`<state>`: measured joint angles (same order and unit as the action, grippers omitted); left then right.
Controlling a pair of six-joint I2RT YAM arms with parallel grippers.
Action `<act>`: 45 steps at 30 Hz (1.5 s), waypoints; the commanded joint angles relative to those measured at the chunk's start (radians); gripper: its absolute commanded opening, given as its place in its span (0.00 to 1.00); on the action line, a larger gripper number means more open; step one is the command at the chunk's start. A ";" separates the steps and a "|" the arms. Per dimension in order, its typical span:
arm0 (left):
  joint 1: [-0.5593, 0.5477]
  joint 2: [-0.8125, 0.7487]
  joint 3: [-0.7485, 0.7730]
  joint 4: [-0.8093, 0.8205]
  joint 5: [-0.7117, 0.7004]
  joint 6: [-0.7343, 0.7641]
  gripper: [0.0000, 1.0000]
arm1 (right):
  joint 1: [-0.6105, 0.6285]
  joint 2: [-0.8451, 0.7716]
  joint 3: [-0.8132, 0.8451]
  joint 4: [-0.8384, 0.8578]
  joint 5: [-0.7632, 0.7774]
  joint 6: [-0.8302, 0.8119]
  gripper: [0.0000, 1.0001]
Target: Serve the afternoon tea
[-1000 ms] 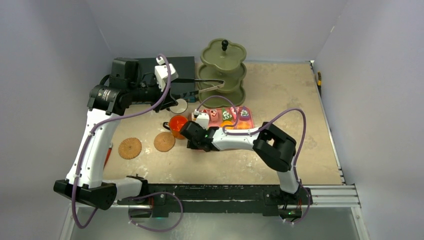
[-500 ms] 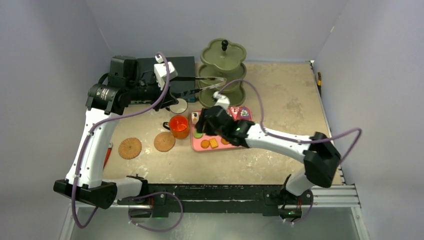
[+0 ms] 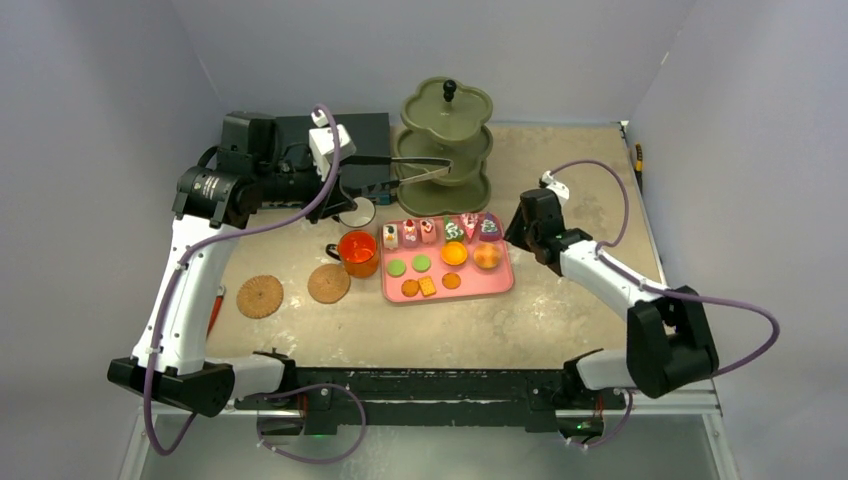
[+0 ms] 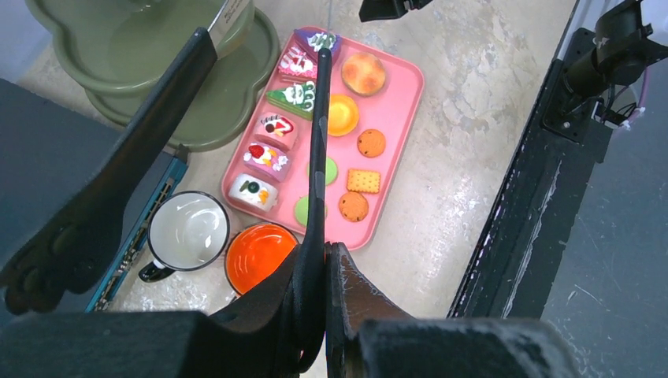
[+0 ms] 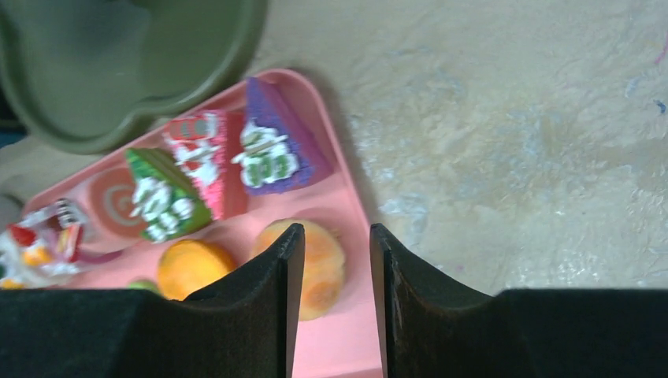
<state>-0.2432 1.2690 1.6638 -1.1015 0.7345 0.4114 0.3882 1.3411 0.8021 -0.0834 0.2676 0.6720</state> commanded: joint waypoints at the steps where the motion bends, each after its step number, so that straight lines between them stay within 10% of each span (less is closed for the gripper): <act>1: 0.002 0.000 0.041 -0.002 0.042 0.009 0.00 | -0.040 0.076 -0.012 0.074 -0.066 -0.058 0.38; 14: 0.002 0.003 0.045 -0.029 0.045 0.039 0.00 | -0.062 0.279 0.018 0.126 -0.064 -0.057 0.26; 28: 0.001 -0.004 -0.031 -0.042 0.187 0.063 0.00 | -0.068 0.120 -0.115 0.089 0.046 0.053 0.11; 40: -0.003 -0.037 -0.122 0.003 0.355 0.063 0.00 | -0.067 0.111 -0.036 0.174 -0.129 -0.082 0.30; 45: -0.002 -0.065 -0.163 0.014 0.450 0.041 0.00 | -0.067 -0.055 -0.006 0.179 -0.156 -0.150 0.62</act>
<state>-0.2436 1.2541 1.5337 -1.1294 1.0439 0.4564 0.3252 1.4372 0.7418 0.0612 0.1551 0.6113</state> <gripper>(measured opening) 0.104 0.510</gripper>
